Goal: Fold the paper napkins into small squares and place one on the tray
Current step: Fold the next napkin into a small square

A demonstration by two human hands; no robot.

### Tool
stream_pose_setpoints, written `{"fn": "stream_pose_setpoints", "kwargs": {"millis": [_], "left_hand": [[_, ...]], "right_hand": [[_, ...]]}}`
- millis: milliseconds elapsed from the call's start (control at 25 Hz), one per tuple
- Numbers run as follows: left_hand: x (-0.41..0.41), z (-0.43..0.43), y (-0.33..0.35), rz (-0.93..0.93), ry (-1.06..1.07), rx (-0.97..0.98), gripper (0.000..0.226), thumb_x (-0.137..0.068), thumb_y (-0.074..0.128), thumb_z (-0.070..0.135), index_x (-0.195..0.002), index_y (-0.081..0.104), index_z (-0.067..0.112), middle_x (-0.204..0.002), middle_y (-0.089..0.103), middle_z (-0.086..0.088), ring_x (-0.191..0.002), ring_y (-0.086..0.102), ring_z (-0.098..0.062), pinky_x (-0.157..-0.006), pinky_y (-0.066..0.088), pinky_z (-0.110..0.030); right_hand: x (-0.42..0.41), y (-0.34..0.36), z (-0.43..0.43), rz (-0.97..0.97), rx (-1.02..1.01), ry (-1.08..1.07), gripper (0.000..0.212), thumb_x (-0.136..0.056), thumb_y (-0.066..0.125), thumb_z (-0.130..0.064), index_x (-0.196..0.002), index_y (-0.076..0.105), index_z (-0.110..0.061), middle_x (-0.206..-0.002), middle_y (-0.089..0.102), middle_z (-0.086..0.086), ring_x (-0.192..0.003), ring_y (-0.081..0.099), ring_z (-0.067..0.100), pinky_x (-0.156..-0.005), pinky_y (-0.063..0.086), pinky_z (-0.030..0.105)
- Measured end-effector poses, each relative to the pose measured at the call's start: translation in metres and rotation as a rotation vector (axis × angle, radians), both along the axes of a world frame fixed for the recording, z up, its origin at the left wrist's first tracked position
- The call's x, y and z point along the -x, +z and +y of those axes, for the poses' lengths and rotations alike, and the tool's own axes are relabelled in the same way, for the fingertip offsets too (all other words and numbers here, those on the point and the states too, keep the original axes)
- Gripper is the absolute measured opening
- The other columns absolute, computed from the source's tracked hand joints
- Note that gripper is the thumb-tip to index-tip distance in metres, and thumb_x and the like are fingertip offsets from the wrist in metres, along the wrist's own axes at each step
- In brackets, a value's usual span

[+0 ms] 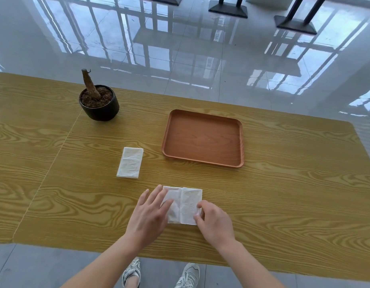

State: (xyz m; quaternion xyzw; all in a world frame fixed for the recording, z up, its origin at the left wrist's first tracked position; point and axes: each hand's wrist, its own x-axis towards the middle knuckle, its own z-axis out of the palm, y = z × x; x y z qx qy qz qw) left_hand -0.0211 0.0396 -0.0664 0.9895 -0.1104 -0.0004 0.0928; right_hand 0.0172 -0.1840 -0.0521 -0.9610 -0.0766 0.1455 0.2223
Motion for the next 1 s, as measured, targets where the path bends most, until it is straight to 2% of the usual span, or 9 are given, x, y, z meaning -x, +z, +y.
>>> {"fn": "stream_pose_setpoints", "kwargs": {"millis": [80,160,240,320,440,680,800,880,1000], "left_hand": [[0.004,-0.007,0.003,-0.027,0.022,0.073,0.033,-0.084,0.063,0.017,-0.117,0.067,0.017,-0.138,0.06,-0.014,-0.137,0.048,-0.032,-0.11,0.042,-0.053],[0.016,-0.022,0.0,-0.038,-0.038,0.116,0.037,-0.087,0.057,0.021,-0.123,0.065,0.017,-0.14,0.059,-0.014,-0.138,0.047,-0.032,-0.112,0.04,-0.051],[0.028,-0.037,-0.006,-0.003,-0.127,0.091,0.047,-0.09,0.056,0.03,-0.134,0.058,0.017,-0.148,0.052,-0.013,-0.143,0.041,-0.032,-0.116,0.032,-0.049],[0.034,-0.044,-0.01,0.041,-0.151,0.018,0.055,-0.096,0.05,0.044,-0.144,0.051,0.016,-0.156,0.043,-0.011,-0.148,0.032,-0.032,-0.116,0.023,-0.049],[0.031,-0.043,-0.01,0.058,-0.092,-0.062,0.063,-0.101,0.038,0.056,-0.147,0.047,0.015,-0.159,0.039,-0.007,-0.149,0.028,-0.029,-0.115,0.021,-0.053],[0.029,-0.04,-0.007,0.046,-0.084,0.028,0.054,-0.097,0.047,0.041,-0.142,0.049,0.012,-0.157,0.041,-0.012,-0.151,0.024,-0.03,-0.117,0.023,-0.053],[0.047,-0.047,-0.013,0.068,-0.237,0.074,0.06,-0.094,0.051,0.039,-0.149,0.042,0.016,-0.161,0.035,-0.008,-0.153,0.02,-0.027,-0.119,0.019,-0.049],[0.052,-0.049,-0.017,0.091,-0.265,0.051,0.069,-0.098,0.045,0.052,-0.156,0.029,0.018,-0.165,0.025,-0.005,-0.154,0.013,-0.025,-0.12,0.014,-0.047],[0.055,-0.047,-0.02,0.129,-0.281,0.003,0.079,-0.098,0.036,0.066,-0.159,0.019,0.019,-0.167,0.02,-0.003,-0.154,0.01,-0.023,-0.119,0.014,-0.047]], "right_hand": [[-0.004,0.001,0.0,-0.117,0.002,0.014,0.021,-0.091,0.066,-0.022,-0.112,0.065,-0.022,-0.101,0.066,-0.009,-0.094,0.062,0.017,-0.069,0.046,0.026],[-0.011,-0.003,-0.007,-0.24,0.022,0.142,0.03,-0.093,0.063,-0.014,-0.123,0.065,-0.019,-0.125,0.066,-0.006,-0.113,0.059,0.022,-0.087,0.053,0.032],[-0.018,-0.008,-0.016,-0.258,0.094,0.342,0.043,-0.1,0.054,-0.019,-0.143,0.052,-0.021,-0.153,0.048,-0.005,-0.141,0.041,0.024,-0.114,0.04,0.041],[-0.021,-0.013,-0.025,-0.203,0.167,0.461,0.049,-0.105,0.042,-0.03,-0.154,0.036,-0.026,-0.164,0.027,-0.01,-0.153,0.02,0.022,-0.123,0.023,0.044],[-0.015,-0.016,-0.031,-0.183,0.227,0.431,0.051,-0.106,0.036,-0.043,-0.155,0.035,-0.027,-0.165,0.026,-0.01,-0.153,0.021,0.023,-0.123,0.024,0.047],[0.028,-0.016,-0.018,-0.2,0.227,0.16,0.053,-0.095,0.054,-0.047,-0.141,0.051,-0.021,-0.149,0.049,-0.002,-0.13,0.046,0.024,-0.102,0.049,0.044],[0.034,-0.021,-0.03,-0.26,0.203,0.272,0.048,-0.101,0.05,-0.037,-0.147,0.046,-0.023,-0.161,0.035,-0.007,-0.145,0.034,0.024,-0.111,0.039,0.044],[0.037,-0.026,-0.041,-0.276,0.227,0.398,0.052,-0.104,0.042,-0.042,-0.152,0.04,-0.023,-0.165,0.025,-0.009,-0.153,0.02,0.023,-0.118,0.023,0.046],[0.036,-0.029,-0.051,-0.269,0.276,0.484,0.058,-0.104,0.035,-0.052,-0.154,0.036,-0.023,-0.166,0.023,-0.009,-0.154,0.014,0.022,-0.119,0.017,0.046]]}}
